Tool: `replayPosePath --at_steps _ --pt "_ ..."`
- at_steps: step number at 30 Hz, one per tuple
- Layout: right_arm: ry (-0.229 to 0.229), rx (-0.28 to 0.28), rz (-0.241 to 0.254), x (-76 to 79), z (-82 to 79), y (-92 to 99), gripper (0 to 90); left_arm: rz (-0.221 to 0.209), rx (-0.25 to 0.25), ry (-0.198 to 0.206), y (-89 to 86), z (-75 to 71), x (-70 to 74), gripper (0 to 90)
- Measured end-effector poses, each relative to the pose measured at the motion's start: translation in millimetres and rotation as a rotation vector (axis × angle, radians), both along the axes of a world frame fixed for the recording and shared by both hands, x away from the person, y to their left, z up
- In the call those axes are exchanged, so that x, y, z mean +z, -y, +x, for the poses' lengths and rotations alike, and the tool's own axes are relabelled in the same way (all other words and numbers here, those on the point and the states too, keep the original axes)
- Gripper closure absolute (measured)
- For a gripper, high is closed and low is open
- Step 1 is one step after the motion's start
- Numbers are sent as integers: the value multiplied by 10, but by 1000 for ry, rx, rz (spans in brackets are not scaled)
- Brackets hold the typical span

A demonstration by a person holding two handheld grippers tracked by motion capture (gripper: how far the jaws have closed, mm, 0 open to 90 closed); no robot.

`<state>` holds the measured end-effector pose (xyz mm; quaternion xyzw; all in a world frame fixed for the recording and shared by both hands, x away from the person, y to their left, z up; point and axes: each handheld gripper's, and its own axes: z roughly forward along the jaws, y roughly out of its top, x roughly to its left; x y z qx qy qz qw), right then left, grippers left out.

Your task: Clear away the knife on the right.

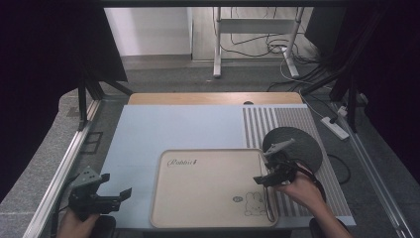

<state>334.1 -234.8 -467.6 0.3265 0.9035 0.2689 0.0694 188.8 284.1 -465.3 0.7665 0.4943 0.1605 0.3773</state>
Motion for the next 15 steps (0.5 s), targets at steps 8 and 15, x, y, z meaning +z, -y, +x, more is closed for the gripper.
replayPosePath --at_steps 8,15 --pt "28 -71 28 43 -122 204 112 -1 2 0 0 1 -1 51" --pt "50 -117 50 32 -230 397 74 0 2 -1 1 1 -1 51"
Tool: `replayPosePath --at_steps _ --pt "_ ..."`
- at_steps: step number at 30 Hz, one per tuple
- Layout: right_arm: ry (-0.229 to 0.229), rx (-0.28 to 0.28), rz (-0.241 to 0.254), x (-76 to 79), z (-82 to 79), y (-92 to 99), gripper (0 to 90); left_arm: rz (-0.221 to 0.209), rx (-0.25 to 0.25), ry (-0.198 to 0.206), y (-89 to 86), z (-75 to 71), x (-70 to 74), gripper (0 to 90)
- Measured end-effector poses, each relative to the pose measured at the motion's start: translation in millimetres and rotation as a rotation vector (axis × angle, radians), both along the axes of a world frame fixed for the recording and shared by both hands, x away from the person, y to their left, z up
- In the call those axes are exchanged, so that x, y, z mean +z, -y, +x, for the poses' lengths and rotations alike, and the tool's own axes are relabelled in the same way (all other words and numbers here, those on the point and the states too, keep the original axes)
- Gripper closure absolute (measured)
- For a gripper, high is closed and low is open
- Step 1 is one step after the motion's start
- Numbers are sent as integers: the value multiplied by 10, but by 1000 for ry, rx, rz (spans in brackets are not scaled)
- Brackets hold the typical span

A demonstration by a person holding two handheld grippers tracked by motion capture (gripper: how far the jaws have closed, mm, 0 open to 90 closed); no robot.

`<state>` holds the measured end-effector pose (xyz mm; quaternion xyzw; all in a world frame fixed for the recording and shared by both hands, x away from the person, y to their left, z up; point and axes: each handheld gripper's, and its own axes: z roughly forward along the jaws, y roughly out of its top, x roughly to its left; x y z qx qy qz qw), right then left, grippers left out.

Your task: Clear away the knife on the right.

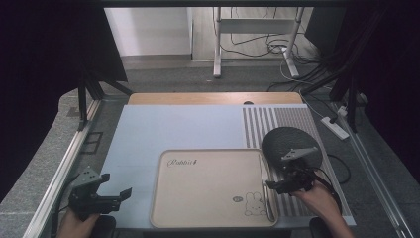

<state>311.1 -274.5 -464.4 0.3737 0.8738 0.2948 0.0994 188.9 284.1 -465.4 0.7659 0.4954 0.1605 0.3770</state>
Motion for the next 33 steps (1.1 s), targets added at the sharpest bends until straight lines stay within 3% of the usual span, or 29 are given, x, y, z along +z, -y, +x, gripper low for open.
replayPosePath --at_steps 11,16,26,33 --pt "18 -63 42 23 -169 255 13 3 3 -4 4 5 0 51" --pt "62 -103 87 90 -235 347 7 0 5 -4 -1 8 -1 50" --pt "105 -154 78 182 -403 452 7 -2 11 -5 -6 2 -3 50" --pt "103 -196 112 215 -500 568 7 -5 11 -3 0 10 -1 50"
